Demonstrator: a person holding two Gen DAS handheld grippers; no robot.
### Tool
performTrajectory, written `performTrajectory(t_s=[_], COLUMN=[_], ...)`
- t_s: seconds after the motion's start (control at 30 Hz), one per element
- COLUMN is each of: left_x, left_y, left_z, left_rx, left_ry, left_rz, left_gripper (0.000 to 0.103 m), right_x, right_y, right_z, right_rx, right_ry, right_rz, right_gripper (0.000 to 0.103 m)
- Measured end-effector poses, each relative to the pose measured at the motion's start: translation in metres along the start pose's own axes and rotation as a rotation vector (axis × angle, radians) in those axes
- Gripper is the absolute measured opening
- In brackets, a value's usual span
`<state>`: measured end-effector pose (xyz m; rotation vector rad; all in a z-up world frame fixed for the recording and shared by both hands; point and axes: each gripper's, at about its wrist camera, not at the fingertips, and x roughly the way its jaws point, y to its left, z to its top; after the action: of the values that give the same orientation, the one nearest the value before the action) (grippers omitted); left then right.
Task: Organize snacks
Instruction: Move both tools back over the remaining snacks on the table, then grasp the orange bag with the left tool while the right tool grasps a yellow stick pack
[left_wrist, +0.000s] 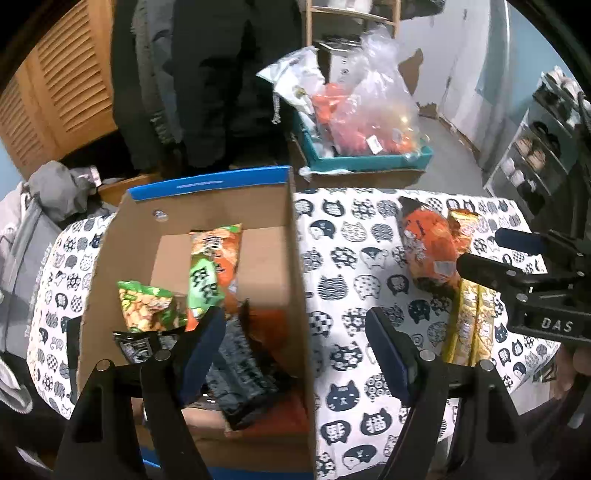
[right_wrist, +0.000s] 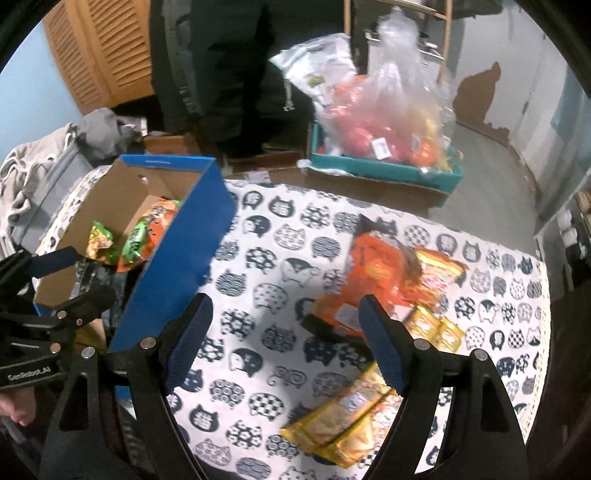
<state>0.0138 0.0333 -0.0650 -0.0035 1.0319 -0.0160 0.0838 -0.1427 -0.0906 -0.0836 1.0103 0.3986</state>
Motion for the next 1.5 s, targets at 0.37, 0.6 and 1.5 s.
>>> performTrajectory(t_s=[0.37, 0.6, 1.5], left_x=[0.015, 0.027, 0.092], left_y=[-0.051, -0.075, -0.110], left_z=[-0.002, -0.002, -0.018], left_rx=[0.111, 0.148, 0.204], left_ry=[0.012, 0.021, 0.122], left_rz=[-0.005, -0.022, -0.042], left_gripper=[0.079, 0.079, 0.079], right_x=[0.010, 0.014, 0.084], right_y=[-0.057, -0.087, -0.125], right_z=[-0.026, -0.044, -0.110], right_rx=[0.103, 0.181, 0.307], right_ry=[0.057, 0.090, 0.345], right_rz=[-0.072, -0.066, -0.083], right_gripper=[0.080, 0.080, 0.081])
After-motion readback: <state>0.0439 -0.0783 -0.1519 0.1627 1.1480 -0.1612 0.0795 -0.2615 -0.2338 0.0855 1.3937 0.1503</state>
